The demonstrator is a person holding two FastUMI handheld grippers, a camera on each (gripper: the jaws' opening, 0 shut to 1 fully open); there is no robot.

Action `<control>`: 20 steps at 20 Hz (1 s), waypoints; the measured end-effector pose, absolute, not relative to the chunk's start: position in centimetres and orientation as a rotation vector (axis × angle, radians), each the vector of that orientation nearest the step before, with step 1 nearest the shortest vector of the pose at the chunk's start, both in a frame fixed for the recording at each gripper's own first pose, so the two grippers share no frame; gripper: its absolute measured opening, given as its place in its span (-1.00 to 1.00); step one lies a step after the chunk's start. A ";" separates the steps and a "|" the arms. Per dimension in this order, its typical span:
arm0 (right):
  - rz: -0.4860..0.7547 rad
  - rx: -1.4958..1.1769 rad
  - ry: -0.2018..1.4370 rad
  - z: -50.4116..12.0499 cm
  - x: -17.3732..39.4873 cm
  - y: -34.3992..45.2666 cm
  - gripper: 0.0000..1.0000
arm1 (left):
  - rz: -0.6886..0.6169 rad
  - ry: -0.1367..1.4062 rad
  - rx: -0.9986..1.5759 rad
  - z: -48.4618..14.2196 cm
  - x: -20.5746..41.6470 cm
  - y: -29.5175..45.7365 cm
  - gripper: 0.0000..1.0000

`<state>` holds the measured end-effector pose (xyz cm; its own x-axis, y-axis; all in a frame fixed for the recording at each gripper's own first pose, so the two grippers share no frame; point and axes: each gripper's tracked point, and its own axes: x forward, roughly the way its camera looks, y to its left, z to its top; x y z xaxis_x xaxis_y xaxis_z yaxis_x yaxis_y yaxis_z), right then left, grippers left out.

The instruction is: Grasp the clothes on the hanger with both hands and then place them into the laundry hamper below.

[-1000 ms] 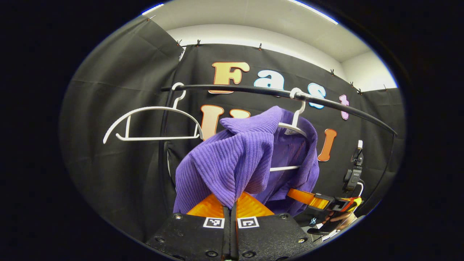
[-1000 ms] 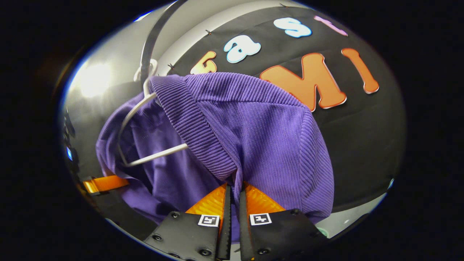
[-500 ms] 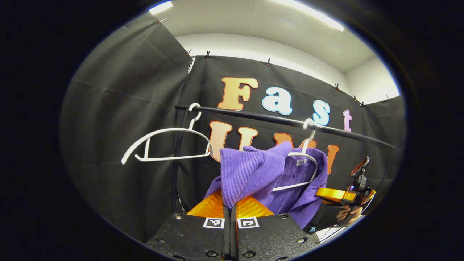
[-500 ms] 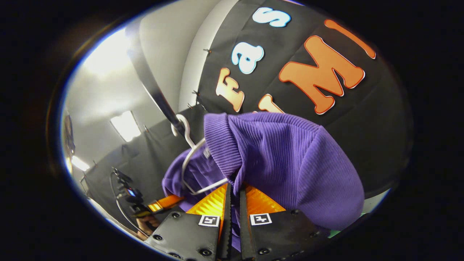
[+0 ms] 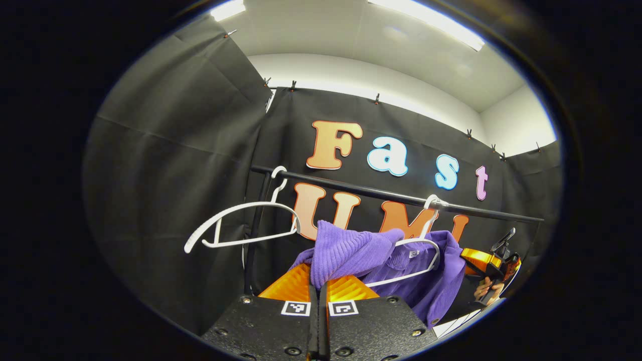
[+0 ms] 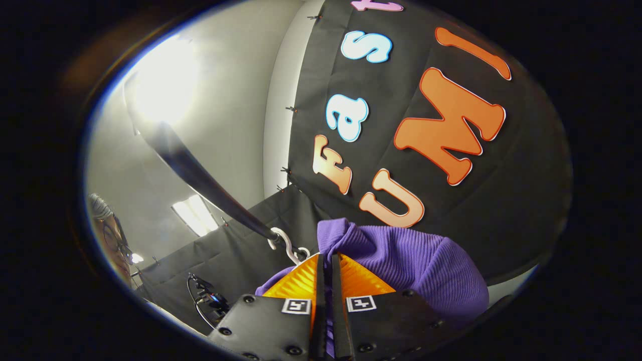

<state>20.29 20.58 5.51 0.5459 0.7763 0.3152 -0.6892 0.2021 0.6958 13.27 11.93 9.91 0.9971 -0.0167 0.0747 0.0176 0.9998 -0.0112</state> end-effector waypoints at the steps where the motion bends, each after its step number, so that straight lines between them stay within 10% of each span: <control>1: 0.978 0.924 0.068 6.3 21.9 20.9 -0.80 | -0.019 -0.077 -0.011 10.2 13.4 12.2 -1.00; 8: 0.749 0.639 0.067 -0.1 22.5 19.4 -0.85 | -0.026 -0.070 -0.006 10.8 14.6 13.1 -1.00; 13: 0.661 0.498 0.230 -7.2 21.2 21.1 0.73 | -0.035 -0.056 0.000 10.9 15.1 13.2 -1.00; 16: 0.693 0.520 0.340 -10.4 20.5 24.2 0.36 | -0.041 -0.054 0.008 11.1 15.1 13.2 -1.00; 20: 0.729 0.549 0.371 -11.3 21.3 28.2 0.69 | -0.048 -0.049 0.024 11.4 15.1 13.2 -1.00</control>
<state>21.25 28.18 -11.26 0.6916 0.7105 -0.1297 -0.5226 0.6162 0.5892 15.14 13.23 11.39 0.9976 -0.0484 0.0488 0.0472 0.9986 0.0255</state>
